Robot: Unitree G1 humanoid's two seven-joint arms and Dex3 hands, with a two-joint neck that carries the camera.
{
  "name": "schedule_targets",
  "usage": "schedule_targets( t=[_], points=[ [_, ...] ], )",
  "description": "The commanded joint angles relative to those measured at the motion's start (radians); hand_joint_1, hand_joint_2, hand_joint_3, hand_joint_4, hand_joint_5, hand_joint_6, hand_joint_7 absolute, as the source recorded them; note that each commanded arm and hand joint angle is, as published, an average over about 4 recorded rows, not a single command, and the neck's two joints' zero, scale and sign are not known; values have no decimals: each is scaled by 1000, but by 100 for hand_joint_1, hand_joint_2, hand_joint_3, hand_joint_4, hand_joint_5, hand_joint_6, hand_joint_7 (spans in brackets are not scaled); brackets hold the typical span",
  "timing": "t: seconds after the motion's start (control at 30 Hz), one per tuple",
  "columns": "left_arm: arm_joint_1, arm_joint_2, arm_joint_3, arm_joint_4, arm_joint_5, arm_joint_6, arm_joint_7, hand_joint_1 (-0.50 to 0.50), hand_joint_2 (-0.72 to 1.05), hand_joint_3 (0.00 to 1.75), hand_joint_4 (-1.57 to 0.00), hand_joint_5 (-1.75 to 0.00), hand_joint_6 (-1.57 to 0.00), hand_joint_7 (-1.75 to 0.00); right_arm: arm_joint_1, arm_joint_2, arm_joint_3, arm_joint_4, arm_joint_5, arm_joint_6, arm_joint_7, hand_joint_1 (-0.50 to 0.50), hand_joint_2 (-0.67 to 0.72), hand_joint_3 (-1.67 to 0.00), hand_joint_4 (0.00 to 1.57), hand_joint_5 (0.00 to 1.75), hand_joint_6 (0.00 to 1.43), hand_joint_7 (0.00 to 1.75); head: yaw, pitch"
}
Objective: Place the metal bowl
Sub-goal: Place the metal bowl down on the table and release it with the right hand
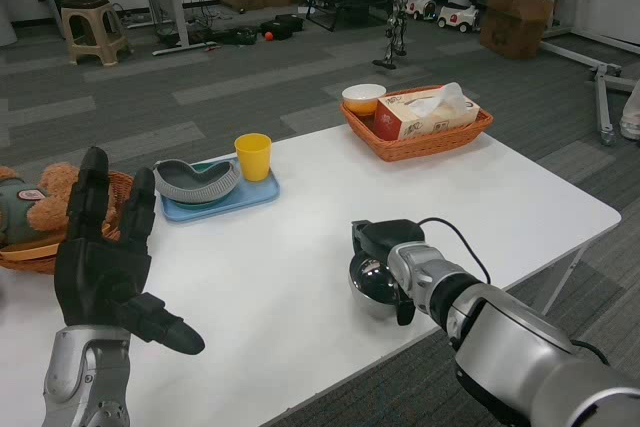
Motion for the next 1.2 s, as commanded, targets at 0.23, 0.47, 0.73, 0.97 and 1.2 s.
schedule_targets(
  t=[0.23, 0.47, 0.73, 0.97, 1.2],
  points=[
    [9, 4, 0, -5, 3, -7, -1, -50, -72, 4, -7, 0, 0, 0, -4, 0, 4, 41, 59, 18, 0, 4, -16, -119, 33, 78, 4, 161, 5, 8],
    [10, 4, 0, -4, 3, -7, -1, -50, -72, 0, -7, 0, 0, 0, 1, 1, 18, 48, 101, 36, 18, -2, -16, -111, 28, 58, 1, 161, 8, 19],
    [10, 4, -6, -4, 1, -8, -2, -50, -72, 0, -7, 0, 0, 0, 7, 2, 18, 51, 121, 38, 31, -12, -16, -91, 20, 39, 0, 161, 7, 16],
    [10, 4, -5, -4, 1, -8, -2, -50, -72, 4, -7, 0, 0, 0, 10, 3, 18, 28, 120, 39, 65, -29, 0, -40, 1, 5, 0, 157, 10, 15],
    [11, 4, -2, -4, 0, -11, -2, -50, -72, 2, -7, 0, 0, 0, 15, 9, 18, 1, 114, 48, 96, -42, 27, -14, 0, 0, 0, 119, 19, 16]
  ],
)
